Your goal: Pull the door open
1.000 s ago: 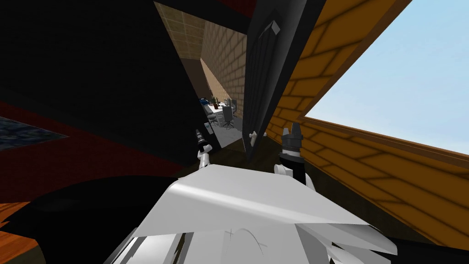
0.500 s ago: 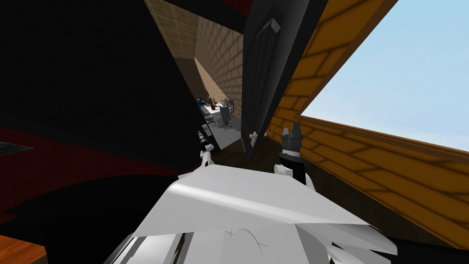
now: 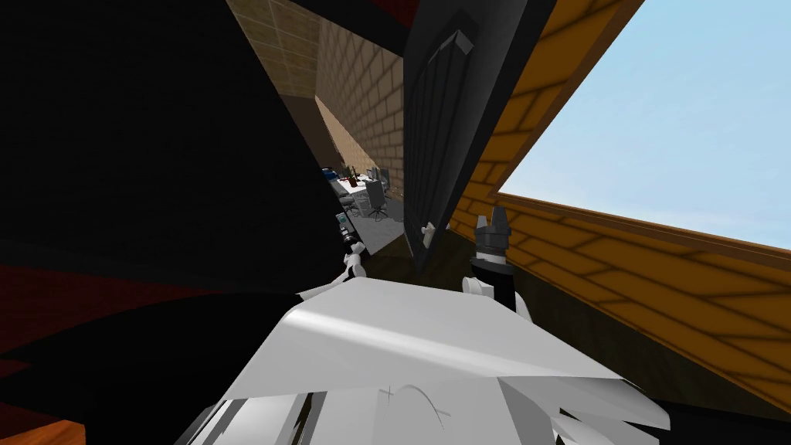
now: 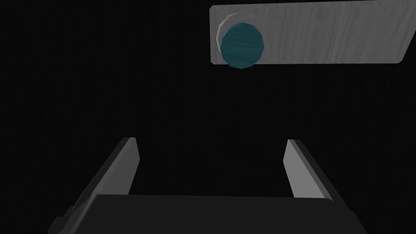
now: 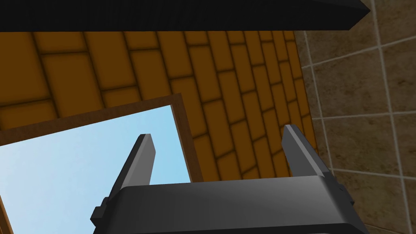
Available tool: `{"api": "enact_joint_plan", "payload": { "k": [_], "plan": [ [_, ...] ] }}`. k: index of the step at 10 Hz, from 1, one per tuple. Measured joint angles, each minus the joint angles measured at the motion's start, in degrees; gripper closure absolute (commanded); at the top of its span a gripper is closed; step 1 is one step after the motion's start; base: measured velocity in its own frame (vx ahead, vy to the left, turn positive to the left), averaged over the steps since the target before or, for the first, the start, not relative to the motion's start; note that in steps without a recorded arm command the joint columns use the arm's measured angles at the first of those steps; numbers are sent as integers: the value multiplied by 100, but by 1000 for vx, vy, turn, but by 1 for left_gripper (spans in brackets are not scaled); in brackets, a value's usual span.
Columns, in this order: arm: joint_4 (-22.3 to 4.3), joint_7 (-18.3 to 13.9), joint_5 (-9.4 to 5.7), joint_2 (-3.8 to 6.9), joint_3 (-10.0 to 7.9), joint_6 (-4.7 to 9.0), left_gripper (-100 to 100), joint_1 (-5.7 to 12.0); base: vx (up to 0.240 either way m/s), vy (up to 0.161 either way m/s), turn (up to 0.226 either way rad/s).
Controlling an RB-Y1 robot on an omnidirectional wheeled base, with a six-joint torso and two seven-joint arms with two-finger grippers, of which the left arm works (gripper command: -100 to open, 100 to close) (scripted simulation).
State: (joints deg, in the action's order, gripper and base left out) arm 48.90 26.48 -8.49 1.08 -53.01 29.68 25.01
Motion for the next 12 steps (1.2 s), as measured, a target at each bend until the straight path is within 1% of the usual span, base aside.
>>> {"api": "enact_joint_plan", "payload": {
  "k": [2, 3, 4, 5, 7, 8, 9, 10, 11, 12],
  "plan": [
    [-247, 57, -28, 11, -129, -17, -100, 171, 29, 69, -74],
    [-338, 86, -41, -38, -199, -23, -100, 234, 13, 32, -27],
    [-348, 92, -42, -44, -206, -23, -100, 241, 89, 17, -4],
    [-255, 11, -45, 21, -157, -95, -100, 143, 121, 21, -5],
    [-476, -183, -62, 296, -84, -83, -100, 102, 159, 32, -5],
    [-627, -320, -69, 467, -22, -53, -100, 56, 179, 55, -8],
    [-612, -424, -75, 541, 20, -82, -100, -9, 179, 13, -9],
    [-668, -537, -82, 670, 72, -112, -100, -62, 158, 18, 1],
    [-600, -628, -88, 714, 110, -173, -100, -142, 142, 48, -16],
    [-593, -738, -93, 799, 165, -219, -100, -228, 95, 48, -48]
  ]
}}
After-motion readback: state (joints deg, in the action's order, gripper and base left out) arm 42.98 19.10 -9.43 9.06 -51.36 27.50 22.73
